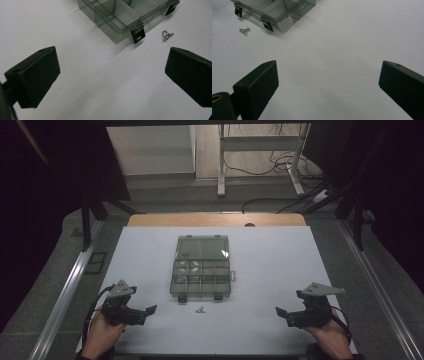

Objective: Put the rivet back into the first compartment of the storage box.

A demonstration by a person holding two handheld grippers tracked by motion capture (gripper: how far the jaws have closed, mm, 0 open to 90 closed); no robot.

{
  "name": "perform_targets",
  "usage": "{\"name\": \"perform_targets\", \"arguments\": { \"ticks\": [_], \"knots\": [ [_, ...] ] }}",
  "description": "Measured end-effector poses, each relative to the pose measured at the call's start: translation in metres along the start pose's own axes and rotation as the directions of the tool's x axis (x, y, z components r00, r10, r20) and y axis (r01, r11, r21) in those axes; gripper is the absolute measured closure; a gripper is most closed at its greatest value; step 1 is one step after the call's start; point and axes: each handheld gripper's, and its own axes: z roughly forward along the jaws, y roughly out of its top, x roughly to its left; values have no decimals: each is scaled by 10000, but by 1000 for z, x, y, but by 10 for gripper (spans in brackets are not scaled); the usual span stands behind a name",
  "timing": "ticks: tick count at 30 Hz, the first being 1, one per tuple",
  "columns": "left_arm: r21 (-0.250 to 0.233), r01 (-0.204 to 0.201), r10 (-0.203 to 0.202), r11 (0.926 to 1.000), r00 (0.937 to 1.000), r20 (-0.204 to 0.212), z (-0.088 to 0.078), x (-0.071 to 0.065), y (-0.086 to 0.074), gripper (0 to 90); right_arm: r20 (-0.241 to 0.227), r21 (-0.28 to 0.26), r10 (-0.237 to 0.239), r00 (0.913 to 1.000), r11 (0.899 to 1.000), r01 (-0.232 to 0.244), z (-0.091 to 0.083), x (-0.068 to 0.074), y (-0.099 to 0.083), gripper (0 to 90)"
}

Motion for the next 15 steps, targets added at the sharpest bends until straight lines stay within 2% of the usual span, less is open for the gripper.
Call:
{"name": "perform_targets", "arguments": {
  "ticks": [2,6,15],
  "knots": [
    [-42,-58,59,10000,9999,155,2,-1,3,1,105,-50,-84,9999,10000,85,0,0,0,23],
    [178,-31,24,9998,9992,394,7,-5,8,7,267,-50,-35,9996,10000,36,-1,-2,-1,22],
    [356,-573,554,9977,9971,517,19,-14,18,5,198,-10,125,9997,9999,-125,-1,-5,-2,22]
  ]
}}
